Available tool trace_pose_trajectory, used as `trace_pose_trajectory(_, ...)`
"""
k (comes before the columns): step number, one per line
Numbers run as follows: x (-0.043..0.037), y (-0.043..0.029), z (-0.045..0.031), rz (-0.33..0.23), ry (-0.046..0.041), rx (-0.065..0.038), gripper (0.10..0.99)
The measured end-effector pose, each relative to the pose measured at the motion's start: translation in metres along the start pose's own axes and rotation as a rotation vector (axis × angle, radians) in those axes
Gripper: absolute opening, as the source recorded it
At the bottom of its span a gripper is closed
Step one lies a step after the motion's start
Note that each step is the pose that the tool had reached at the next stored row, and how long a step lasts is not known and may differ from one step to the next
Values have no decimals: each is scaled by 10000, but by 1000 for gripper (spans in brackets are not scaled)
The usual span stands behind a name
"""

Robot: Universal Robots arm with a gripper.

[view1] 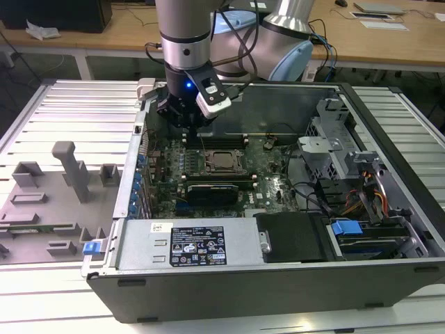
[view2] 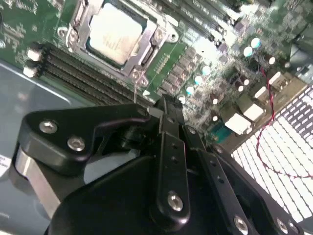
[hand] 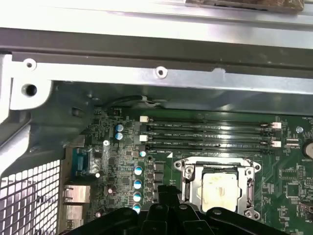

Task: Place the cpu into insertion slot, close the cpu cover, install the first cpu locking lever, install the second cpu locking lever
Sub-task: 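Install the first cpu locking lever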

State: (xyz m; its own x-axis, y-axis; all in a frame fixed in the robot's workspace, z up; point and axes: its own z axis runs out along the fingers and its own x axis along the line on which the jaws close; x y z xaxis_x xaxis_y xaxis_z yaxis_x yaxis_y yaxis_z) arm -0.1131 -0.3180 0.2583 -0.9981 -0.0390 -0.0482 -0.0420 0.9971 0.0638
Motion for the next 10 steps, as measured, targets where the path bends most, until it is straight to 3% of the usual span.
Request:
trace_pose_trajectory(4, 4, 0, 0, -43, -24, -241, 106)
trace_pose_trajectory(7, 10, 0, 0, -111, -98, -826, 106)
trace_pose_trajectory(8, 11, 0, -1, -127, -114, -949, 106)
trace_pose_trajectory(10, 14, 0, -1, -147, -130, -1077, 106)
